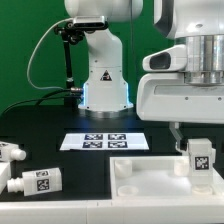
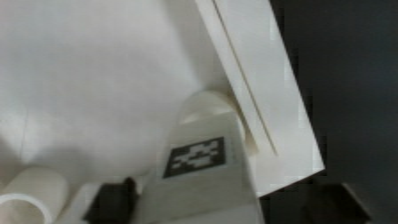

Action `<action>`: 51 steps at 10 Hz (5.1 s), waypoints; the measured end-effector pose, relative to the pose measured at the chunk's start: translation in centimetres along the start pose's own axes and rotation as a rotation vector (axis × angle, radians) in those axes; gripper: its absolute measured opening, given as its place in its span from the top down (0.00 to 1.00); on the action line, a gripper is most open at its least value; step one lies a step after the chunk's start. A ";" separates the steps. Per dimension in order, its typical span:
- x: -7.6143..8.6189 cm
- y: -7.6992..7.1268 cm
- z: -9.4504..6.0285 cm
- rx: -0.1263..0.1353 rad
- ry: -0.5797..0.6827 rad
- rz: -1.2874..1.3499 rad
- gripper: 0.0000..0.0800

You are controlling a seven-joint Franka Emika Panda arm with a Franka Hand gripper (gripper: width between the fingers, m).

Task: Assemble one leg

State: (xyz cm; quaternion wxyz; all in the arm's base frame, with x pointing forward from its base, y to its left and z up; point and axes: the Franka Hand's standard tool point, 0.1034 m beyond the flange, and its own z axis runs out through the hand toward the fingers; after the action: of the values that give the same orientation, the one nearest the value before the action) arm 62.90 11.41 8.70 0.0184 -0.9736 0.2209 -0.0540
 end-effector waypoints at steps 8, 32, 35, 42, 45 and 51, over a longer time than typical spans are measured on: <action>0.5 -0.3 0.2 0.020 -0.052 0.775 0.64; 0.4 -0.3 0.7 0.006 -0.090 0.772 0.64; 0.6 -1.1 0.8 0.025 -0.098 1.243 0.64; -0.7 -1.0 0.9 0.011 -0.083 0.575 0.20; -0.4 -0.5 1.0 0.004 -0.074 0.312 0.19; 1.4 0.2 0.8 -0.023 -0.022 -0.116 0.31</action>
Offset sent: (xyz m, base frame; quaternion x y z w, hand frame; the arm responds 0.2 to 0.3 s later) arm 0.0000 0.0000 0.0000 0.0000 0.0000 0.1938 0.9810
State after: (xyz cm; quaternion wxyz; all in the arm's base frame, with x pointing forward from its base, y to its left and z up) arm 64.15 10.65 7.98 0.0065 -0.9855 0.1643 -0.0418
